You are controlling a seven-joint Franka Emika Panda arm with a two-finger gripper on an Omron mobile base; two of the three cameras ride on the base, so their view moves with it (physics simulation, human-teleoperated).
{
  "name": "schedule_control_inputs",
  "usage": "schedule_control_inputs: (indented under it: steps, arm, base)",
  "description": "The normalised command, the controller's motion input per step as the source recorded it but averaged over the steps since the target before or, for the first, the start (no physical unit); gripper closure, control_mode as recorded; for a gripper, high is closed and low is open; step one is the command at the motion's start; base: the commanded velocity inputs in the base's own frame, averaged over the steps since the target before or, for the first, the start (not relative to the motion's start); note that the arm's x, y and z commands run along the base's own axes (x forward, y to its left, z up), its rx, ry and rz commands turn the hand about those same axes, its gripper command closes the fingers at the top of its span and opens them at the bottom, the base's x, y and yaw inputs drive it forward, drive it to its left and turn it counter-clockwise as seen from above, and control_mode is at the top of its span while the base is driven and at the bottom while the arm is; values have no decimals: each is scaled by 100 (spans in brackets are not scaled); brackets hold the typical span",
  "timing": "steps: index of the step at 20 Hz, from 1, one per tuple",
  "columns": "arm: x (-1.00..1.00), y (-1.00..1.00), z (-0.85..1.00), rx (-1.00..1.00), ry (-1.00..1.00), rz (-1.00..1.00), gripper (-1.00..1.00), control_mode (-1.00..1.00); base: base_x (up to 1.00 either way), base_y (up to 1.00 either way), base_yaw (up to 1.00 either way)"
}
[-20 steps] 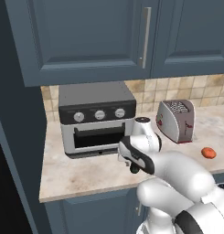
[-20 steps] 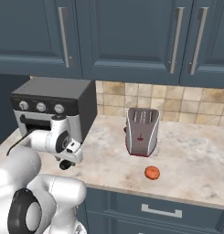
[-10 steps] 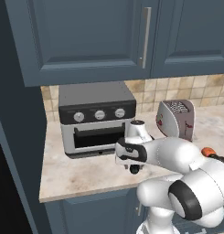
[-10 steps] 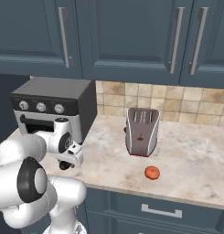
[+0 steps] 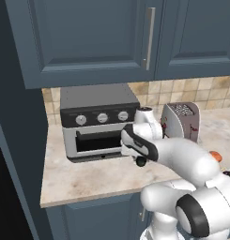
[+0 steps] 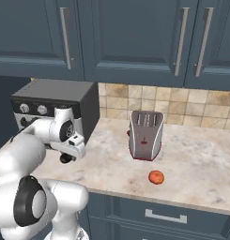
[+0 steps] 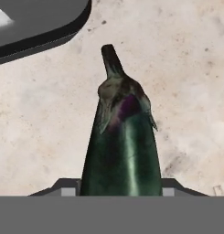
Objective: Place the eggplant and squash inside the fridge drawer. Close the drawer after placing the vegetables.
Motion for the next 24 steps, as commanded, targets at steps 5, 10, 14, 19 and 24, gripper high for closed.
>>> schedule_control_inputs:
  steps: [5,10,14,19,24]
  arm:
    - [-27,-46,100,0,-2,-9,100,-100]
    - [-27,-12,86,0,-3,-10,100,-100]
    - [-1,33,30,-2,0,-2,100,-100]
    - [0,1,0,0,0,0,100,-100]
    - [-2,0,-1,0,0,0,100,100]
  base:
    - [0,0,0]
    - [0,0,0]
    - [0,0,0]
    - [0,0,0]
    - [-73,-2,0]
